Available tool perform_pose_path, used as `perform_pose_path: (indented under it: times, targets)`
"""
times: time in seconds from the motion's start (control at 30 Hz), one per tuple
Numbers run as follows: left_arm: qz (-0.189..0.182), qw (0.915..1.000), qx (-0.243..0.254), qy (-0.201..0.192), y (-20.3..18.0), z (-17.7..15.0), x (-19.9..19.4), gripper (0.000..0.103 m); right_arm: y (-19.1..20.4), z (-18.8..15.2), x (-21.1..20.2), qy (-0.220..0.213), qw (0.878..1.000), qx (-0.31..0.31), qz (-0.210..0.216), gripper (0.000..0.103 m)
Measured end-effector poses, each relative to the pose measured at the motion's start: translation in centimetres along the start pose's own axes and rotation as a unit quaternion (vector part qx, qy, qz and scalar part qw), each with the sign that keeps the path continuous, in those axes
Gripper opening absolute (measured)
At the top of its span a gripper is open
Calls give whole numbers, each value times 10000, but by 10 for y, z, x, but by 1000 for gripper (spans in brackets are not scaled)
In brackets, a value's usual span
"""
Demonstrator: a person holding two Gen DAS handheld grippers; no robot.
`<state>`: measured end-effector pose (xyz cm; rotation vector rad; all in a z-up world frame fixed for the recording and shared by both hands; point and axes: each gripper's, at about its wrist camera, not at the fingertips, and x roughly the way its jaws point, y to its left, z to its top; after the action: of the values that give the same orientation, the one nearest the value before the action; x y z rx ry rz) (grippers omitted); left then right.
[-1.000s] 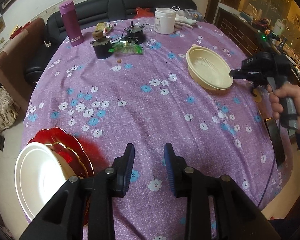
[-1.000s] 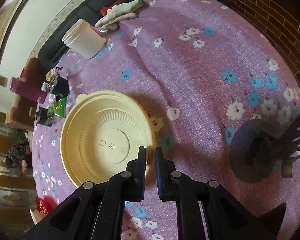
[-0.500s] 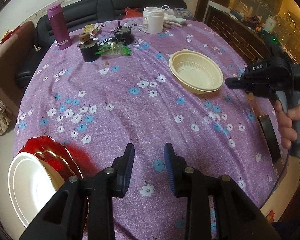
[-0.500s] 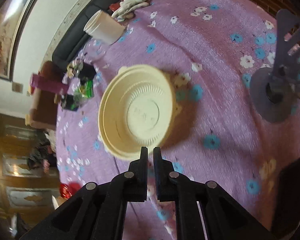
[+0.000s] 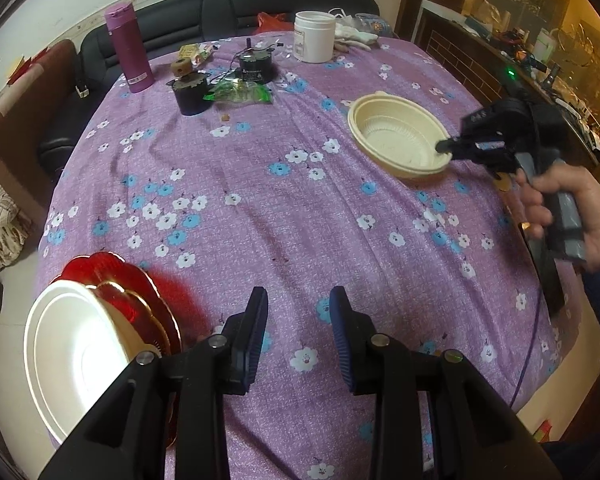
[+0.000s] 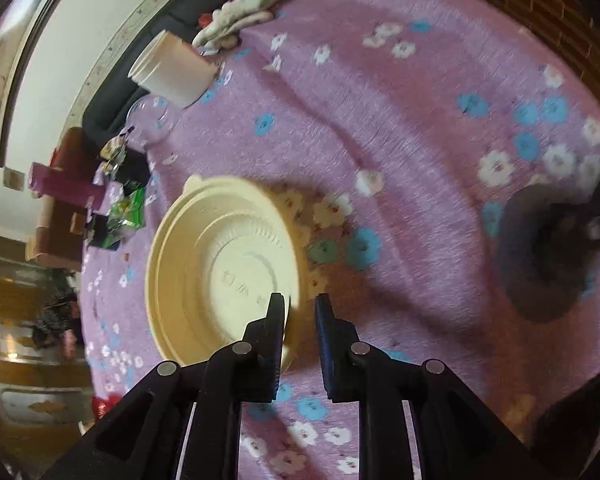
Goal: Organize plates and bowls
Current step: 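Lift the beige bowl off the table with the right tool, then grip the beige bowl rim with the left tool while the right tool holds it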
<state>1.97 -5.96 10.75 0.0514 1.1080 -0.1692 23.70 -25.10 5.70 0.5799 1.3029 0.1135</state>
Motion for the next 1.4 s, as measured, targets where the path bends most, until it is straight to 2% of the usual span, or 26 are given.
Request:
perform_pose_path:
  times: [0.13, 0.27, 0.4, 0.47, 0.57, 0.6, 0.8, 0.9, 1.0, 1.07, 1.23, 1.4]
  targets:
    - [-33, 10000, -45, -40, 2, 3, -1, 31, 4, -28, -14, 112, 9985, 381, 388, 11]
    - [-104, 9999, -68, -68, 0, 6, -1, 31, 10, -75, -32, 239, 9931, 770, 856, 10]
    - [-204, 9998, -64, -39, -2, 8, 2, 32, 13, -126, -33, 550, 9870, 952, 1174, 10]
    - [-239, 9997, -7, -38, -5, 9, 2, 32, 15, -144, -31, 691, 9882, 833, 1084, 11]
    - [-280, 9996, 83, -64, -11, 12, 0, 33, 16, -163, -21, 1299, 9837, 684, 1035, 12]
    - [-294, 9995, 115, -81, -13, 14, 0, 36, 15, -165, -23, 1365, 9841, 632, 942, 12]
    - [-438, 9989, 154, -40, -25, 24, 5, 38, 5, -170, -60, 1150, 9896, 215, 835, 13]
    - [-528, 9985, 153, 12, -33, 34, 10, 38, -13, -160, -83, 732, 9937, 231, 812, 13]
    - [-617, 9977, 273, 75, -48, 52, 20, 38, -41, -144, -97, 373, 9956, 531, 673, 14]
    - [-784, 9961, 321, 230, -56, 64, 32, 38, -56, -135, -101, 208, 9959, 679, 557, 14]
    - [-1158, 9912, 76, 634, -67, 82, 64, 38, -77, -118, -100, 43, 9956, 781, 521, 14]
    - [-1143, 9907, 41, 740, -75, 81, 82, 38, -79, -108, -90, -27, 9960, 700, 556, 14]
